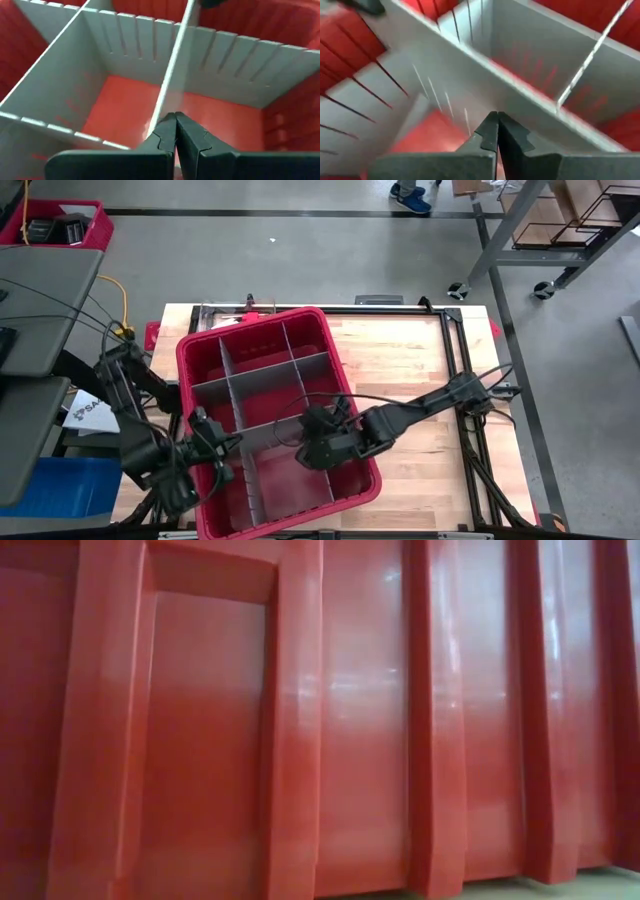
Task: Sort blocks
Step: Assemble the bin divider into the red bin
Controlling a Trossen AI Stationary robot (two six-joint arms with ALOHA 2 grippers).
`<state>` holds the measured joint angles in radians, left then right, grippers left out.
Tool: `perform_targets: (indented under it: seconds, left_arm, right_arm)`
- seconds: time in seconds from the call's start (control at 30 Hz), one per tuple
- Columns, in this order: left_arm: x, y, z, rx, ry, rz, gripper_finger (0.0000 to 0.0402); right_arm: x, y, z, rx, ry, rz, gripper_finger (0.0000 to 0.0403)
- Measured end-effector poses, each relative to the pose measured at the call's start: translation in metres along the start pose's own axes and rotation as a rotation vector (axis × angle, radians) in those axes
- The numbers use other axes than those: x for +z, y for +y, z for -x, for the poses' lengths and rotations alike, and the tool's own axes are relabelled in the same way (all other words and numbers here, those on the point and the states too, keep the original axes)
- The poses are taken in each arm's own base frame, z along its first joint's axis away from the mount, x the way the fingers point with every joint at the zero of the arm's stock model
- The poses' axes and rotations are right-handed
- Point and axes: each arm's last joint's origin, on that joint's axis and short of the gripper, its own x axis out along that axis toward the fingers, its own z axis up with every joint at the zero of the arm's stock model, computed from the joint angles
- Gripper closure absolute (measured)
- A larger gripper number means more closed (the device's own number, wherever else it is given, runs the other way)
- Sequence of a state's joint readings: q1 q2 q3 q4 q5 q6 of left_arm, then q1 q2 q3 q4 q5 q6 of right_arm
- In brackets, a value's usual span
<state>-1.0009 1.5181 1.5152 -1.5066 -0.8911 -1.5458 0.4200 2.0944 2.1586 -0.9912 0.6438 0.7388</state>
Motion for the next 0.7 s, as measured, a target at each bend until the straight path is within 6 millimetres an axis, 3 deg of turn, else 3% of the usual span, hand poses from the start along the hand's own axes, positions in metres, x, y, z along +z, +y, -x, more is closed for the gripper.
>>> perform_targets:
  seconds: [0.13, 0.27, 0.47, 0.57, 0.7]
  left_arm:
    - [-0.019, 0.003, -0.014, 0.035, -0.010, 0.049, 0.0402]
    - [-0.020, 0.000, -0.012, 0.017, -0.004, 0.072, 0.0402]
    - [0.008, -0.003, 0.011, -0.050, -0.018, 0.008, 0.0401]
    - [0.025, -0.003, 0.021, -0.080, -0.060, -0.029, 0.0401]
    - [0.047, -0.002, 0.030, -0.096, -0.133, -0.073, 0.0402]
  right_arm:
    - [-0.012, 0.004, -0.011, 0.008, 0.086, -0.009, 0.0403]
    - [-0.013, 0.008, -0.011, 0.027, 0.086, -0.028, 0.0403]
    - [0.005, 0.002, 0.030, 0.109, 0.006, -0.068, 0.0403]
    - [-0.004, -0.006, 0.042, 0.080, 0.102, -0.060, 0.0403]
    - [-0.019, -0.010, 0.038, 0.068, 0.297, -0.019, 0.0403]
